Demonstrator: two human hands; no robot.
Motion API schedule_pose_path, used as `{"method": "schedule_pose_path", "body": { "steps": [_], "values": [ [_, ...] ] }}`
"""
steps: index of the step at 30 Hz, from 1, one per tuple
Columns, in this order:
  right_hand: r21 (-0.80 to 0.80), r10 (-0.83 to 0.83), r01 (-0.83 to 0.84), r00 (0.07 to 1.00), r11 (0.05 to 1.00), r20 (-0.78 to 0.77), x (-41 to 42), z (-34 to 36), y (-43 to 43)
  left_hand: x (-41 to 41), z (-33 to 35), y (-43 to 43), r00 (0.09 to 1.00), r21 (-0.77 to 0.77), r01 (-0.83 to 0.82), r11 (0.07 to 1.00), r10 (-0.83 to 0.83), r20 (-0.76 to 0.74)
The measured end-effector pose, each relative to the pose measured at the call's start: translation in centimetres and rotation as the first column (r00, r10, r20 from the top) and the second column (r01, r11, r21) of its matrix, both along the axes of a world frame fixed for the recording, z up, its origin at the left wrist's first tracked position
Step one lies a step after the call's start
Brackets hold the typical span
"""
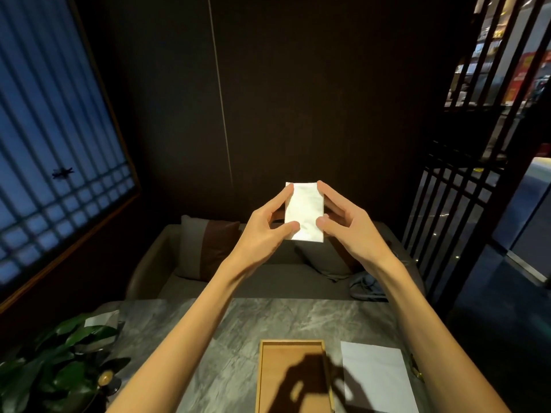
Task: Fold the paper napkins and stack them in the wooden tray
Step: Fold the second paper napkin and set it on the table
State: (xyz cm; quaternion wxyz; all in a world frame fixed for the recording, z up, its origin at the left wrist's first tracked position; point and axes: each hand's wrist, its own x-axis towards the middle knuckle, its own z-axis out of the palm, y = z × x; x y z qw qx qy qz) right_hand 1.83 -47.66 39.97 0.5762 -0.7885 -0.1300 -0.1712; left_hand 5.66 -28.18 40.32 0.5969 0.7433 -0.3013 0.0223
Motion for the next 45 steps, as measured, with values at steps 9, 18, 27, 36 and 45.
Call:
{"method": "schedule_pose_path", "body": {
  "steps": [9,18,27,36,45],
  "values": [
    [0.021,-0.078,0.079,0.995,0.997,-0.060,-0.8,-4.7,1.3,-0.7,-4.4,1.0,0.996,0.039,-0.056,0.998,0.059,-0.072],
    [0.011,-0.078,0.098,0.848,0.995,-0.525,-5.6,-24.6,4.0,-6.2,-24.5,2.3,0.900,0.214,-0.100,0.972,0.181,-0.397],
    [-0.045,-0.221,0.305,0.574,0.951,-0.789,-14.6,-44.7,7.3,-15.0,-46.0,3.7,0.769,0.381,-0.049,0.923,0.278,-0.576],
    [-0.253,-0.318,0.194,0.631,0.948,-0.708,-14.9,-50.8,8.7,-16.0,-53.4,2.7,0.811,0.442,-0.104,0.891,0.333,-0.480],
    [-0.312,-0.399,0.250,0.615,0.916,-0.680,-15.9,-52.2,8.3,-16.8,-54.6,3.0,0.760,0.500,-0.196,0.844,0.452,-0.466]
  ]
}}
